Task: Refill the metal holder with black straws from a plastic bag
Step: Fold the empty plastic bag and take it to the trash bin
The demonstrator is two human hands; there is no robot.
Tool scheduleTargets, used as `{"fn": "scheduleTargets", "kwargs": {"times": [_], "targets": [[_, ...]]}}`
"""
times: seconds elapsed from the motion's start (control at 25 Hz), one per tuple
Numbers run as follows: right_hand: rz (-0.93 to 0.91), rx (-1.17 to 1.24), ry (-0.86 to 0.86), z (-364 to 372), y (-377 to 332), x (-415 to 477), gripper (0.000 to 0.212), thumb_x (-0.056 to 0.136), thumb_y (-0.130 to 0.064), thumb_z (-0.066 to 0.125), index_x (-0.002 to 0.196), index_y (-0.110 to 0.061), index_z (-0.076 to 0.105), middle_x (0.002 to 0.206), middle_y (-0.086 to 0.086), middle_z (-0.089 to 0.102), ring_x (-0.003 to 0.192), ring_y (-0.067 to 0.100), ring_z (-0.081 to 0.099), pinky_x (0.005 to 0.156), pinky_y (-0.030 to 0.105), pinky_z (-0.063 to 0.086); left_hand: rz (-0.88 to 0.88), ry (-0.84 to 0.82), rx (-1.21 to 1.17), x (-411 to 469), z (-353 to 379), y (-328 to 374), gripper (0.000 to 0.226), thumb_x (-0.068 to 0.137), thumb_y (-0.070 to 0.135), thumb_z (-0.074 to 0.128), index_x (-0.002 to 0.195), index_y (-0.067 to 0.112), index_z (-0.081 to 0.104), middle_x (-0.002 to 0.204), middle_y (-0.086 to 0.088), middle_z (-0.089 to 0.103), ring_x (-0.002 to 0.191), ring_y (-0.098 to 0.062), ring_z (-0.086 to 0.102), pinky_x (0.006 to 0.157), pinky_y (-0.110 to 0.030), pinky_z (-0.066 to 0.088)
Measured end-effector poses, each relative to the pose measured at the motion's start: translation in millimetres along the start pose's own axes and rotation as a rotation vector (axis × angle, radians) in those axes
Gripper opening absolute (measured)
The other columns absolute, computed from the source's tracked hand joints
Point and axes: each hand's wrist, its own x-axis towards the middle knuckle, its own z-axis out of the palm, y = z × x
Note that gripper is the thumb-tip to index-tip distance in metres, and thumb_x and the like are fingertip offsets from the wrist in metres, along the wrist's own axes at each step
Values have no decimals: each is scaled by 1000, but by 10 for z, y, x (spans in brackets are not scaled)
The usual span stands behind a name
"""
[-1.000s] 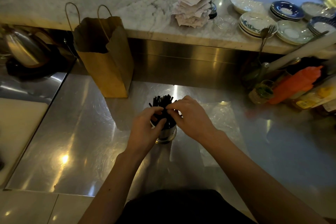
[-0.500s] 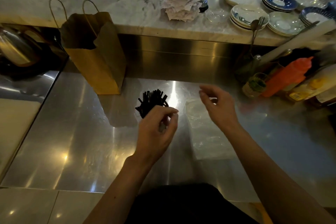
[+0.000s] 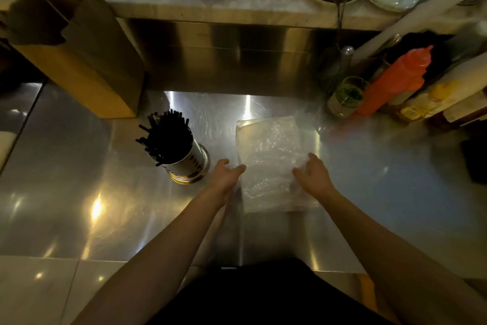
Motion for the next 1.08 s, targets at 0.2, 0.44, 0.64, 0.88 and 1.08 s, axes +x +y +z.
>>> {"fn": "scheduleTargets", "kwargs": {"times": [0.2,0.44,0.64,0.88,1.08], "targets": [[83,271,-80,-18,158,204,18,91,-25,63,99,-12,53,85,2,58,74,15,56,64,26,43,-20,120,-14,104,231,-35,51,90,26,68,132,6,48,131,-12,53,114,-27,57,96,-40,50],[55,762,-342,-392,200,122,15,91,-4,61,105,-1,63,85,13,67,74,26,68,60,28,55,23,-153,-163,-112,75,-29,23,91,10,66,112,0,67,100,-12,71,88,-22,71,64,-23,55],[-105,673,-580,-885,5,-206,37,91,7,55,123,-10,55,108,17,71,98,33,70,78,41,59,167,-313,-244,-501,-216,245,25,91,-5,58,112,7,65,95,-12,76,80,-23,75,67,-27,60],[-249,539,-507,-895,-338,-730,28,84,10,61,106,-8,58,96,16,74,88,34,72,68,36,58,384,-383,-127,-1103,-727,343,37,86,0,64,119,15,64,101,-12,76,91,-24,74,72,-31,60],[-395,623,-580,-786,-541,-1205,18,83,3,61,100,-3,57,106,23,70,99,35,69,82,43,58,526,-369,-66,-1531,-1172,158,35,79,4,66,112,14,67,98,-5,78,89,-20,75,65,-25,57]]}}
